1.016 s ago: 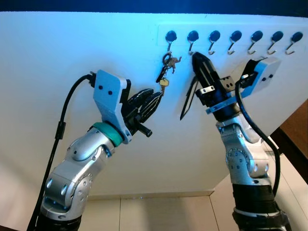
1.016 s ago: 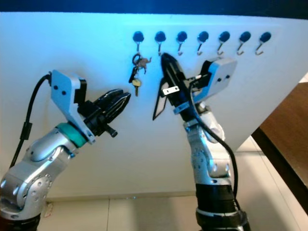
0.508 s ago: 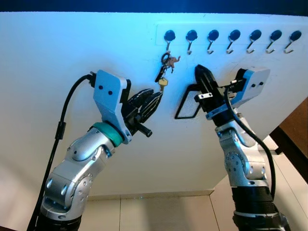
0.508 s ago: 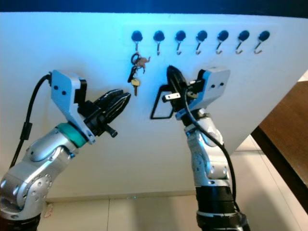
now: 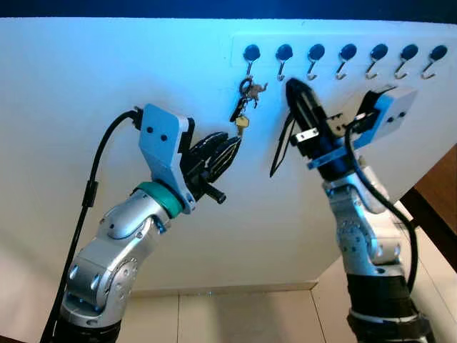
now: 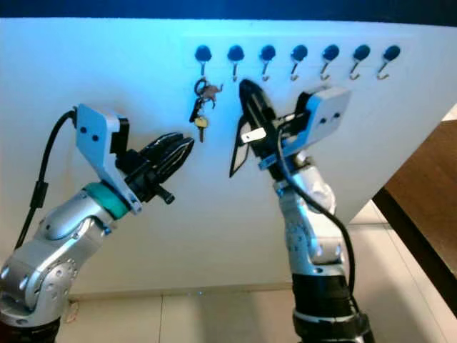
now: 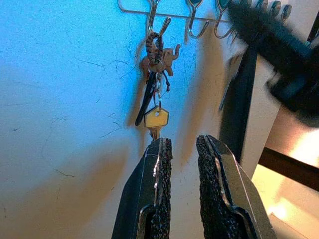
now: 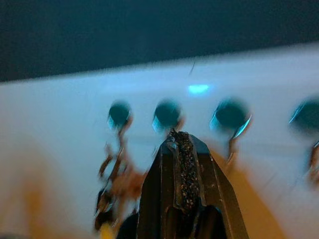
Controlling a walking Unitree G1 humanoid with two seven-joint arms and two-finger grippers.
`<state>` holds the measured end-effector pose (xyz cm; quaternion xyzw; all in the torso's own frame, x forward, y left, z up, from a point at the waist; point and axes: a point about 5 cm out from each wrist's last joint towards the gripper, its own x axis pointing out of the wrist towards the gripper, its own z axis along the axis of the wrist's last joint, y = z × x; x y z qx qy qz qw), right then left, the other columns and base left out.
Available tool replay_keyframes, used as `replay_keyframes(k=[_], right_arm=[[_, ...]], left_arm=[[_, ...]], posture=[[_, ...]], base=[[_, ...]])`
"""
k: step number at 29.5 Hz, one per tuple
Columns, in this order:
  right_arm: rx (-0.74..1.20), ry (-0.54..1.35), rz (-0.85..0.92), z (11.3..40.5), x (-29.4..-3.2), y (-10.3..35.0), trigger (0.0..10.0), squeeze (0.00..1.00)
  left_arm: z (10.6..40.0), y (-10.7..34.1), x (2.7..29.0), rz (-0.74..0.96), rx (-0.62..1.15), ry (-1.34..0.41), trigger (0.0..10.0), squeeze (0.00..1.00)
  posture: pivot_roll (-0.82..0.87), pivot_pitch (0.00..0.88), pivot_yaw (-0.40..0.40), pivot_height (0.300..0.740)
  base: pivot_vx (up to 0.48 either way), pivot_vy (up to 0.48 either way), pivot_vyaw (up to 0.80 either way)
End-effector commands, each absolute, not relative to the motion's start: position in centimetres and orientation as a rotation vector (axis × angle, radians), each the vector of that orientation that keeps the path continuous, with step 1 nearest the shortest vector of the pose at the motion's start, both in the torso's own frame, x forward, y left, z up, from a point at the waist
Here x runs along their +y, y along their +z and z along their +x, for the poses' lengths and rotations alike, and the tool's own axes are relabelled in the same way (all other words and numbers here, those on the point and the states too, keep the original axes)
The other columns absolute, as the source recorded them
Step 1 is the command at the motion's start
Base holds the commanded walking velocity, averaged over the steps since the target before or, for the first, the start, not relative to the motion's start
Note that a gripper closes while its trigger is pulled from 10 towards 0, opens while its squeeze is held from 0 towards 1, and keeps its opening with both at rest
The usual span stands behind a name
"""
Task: Hang keys on a hook
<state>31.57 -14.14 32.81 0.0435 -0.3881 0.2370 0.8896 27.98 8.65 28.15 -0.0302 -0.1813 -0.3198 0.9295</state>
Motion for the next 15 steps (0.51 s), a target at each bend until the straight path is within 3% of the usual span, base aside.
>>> replay_keyframes(k=[1, 7, 15], right_arm=[[-0.848, 0.458, 0.092, 31.0, -15.0, 33.4, 10.0, 0.00], [-0.861, 0.389, 0.045, 30.1, -17.0, 33.6, 10.0, 0.00], [-0.834, 0.394, 0.031, 31.1, -16.9, 33.3, 10.0, 0.00]], left_arm=[[27.9, 27.9, 8.5, -0.064, -0.352, -0.670, 10.0, 0.00], [28.0, 27.7, 8.5, -0.065, -0.345, -0.680, 10.0, 0.00], [28.1, 27.9, 8.1, -0.068, -0.353, -0.689, 10.0, 0.00]], posture=[[0.08, 0.152, 0.110, 0.740], [0.06, 0.151, 0.120, 0.740], [0.06, 0.138, 0.113, 0.740]], base=[[0.000, 0.000, 0.00], [0.000, 0.000, 0.00], [0.000, 0.000, 0.00]])
